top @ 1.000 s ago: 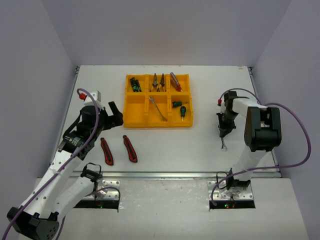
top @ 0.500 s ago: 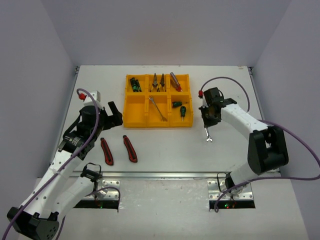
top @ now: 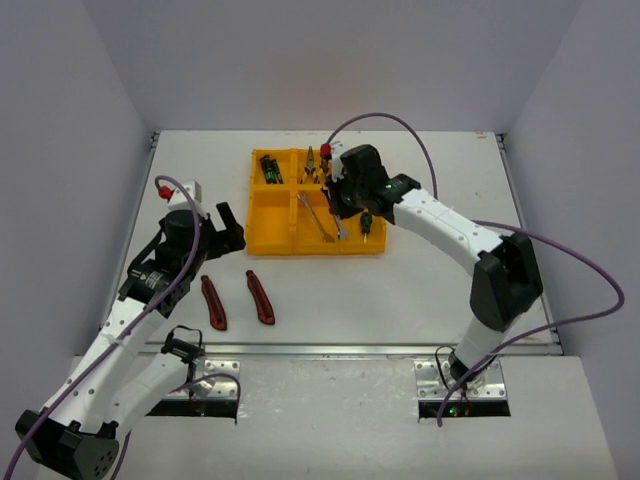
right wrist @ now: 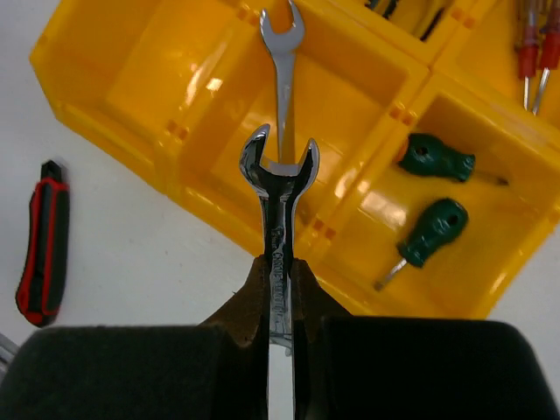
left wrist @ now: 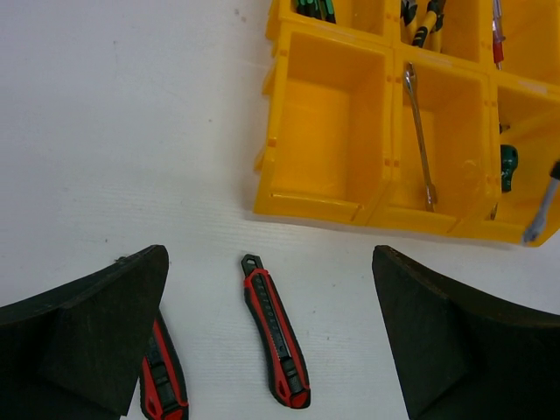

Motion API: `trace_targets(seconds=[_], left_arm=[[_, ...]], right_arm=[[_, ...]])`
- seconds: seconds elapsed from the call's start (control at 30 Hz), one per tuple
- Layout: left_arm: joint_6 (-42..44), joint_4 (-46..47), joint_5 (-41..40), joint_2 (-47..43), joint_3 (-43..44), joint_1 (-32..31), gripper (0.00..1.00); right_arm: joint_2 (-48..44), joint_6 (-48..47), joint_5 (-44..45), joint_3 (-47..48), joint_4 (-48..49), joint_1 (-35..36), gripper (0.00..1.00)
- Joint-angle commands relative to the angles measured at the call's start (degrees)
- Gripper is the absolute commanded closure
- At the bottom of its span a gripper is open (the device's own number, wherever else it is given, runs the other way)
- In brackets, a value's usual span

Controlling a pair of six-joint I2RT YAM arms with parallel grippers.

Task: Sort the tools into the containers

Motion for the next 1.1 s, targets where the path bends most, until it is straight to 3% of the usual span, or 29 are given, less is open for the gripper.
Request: trace_targets(seconds=[0.0,0.17,0.27,0.33,0.37,0.47,0.67,0.8,1.07], left_arm=[[0.0,1.6,-1.3,-0.2,0.6,0.6,0.00],[-0.1,1.5,-1.8,0.1,0.7,0.7,0.00],[-0.2,1.5,-1.9,0.3,0.8,0.7,0.00],[-0.2,1.3,-2.1,0.4,0.7,0.8,0.00],[-0.2,1.3,-2.2,0.5,0.7,0.8,0.00],[-1.0,0.8,-3.5,1.1,0.9,0.9,0.00],[-6.1,-2.5,-10.7,2.4,2.1,2.6,0.00],[-9.3,-4.8,-16.4,0.5,3.0,5.0,0.00],[-13.6,-8.4,-22.2,-5.1,4.3,6.5,0.00]], right_arm=[[11.3,0.1,-1.9,11.1,7.0,1.3,1.00],[20.0,0.2,-2.9,20.1,5.7,1.7,0.93],[23.4,-0.4,-2.0,24.3,3.8,1.7,0.83],[24.6,-0.9,-1.2,26.6,1.9,1.7,0.67],[24.6,-1.0,-1.2,26.7,1.7,1.7,0.66],[21.4,-0.9,-0.9,26.1,1.0,2.3,0.35],[12.0,2.4,-0.5,20.2,-0.2,7.4,0.26],[12.0,7.9,6.5,17.9,-3.8,15.5,0.02],[24.9,18.2,15.3,25.8,-13.4,26.4,0.01]])
